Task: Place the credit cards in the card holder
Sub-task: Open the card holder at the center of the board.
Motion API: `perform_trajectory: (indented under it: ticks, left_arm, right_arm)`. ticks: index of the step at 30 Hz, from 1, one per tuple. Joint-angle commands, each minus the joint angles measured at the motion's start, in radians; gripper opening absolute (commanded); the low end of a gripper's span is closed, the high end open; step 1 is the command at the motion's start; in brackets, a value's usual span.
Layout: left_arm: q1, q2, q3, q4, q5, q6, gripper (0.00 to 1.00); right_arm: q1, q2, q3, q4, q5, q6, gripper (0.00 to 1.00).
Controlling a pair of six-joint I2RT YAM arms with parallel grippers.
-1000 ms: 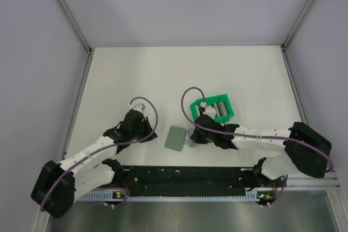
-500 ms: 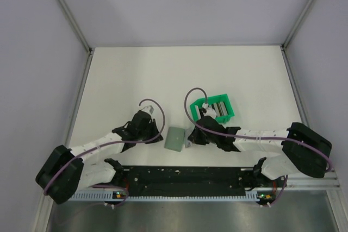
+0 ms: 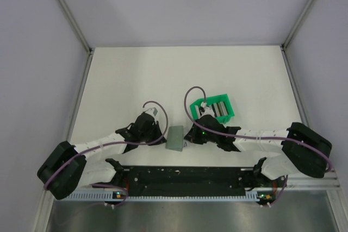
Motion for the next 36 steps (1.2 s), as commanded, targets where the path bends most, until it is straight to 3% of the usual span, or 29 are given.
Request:
perform_trajectory:
  ticks: [1, 8, 23, 29, 33, 36]
  left_arm:
    - [-0.012, 0.005, 0.009, 0.042, 0.008, -0.009, 0.0]
    - [-0.017, 0.007, 0.015, 0.042, -0.013, -0.009, 0.0]
    - [-0.014, -0.004, -0.022, -0.044, -0.165, -0.027, 0.0]
    - [-0.009, -0.068, -0.007, -0.159, -0.228, -0.082, 0.0]
    - [-0.002, -0.156, 0.021, -0.264, -0.274, -0.085, 0.0]
    - [0.014, -0.206, 0.044, -0.341, -0.291, -0.09, 0.06]
  right_arm:
    - [-0.008, -0.019, 0.061, 0.06, -0.042, -0.03, 0.0]
    - [0.004, 0.01, 0.1, 0.113, -0.085, -0.035, 0.0]
    - [0.07, 0.248, 0.215, 0.213, -0.123, 0.001, 0.0]
    - [0.111, 0.299, 0.285, 0.008, 0.028, -0.01, 0.0]
    - [0.119, 0.329, 0.296, -0.048, 0.073, -0.012, 0.0]
    - [0.119, 0.351, 0.304, -0.049, 0.067, -0.019, 0.0]
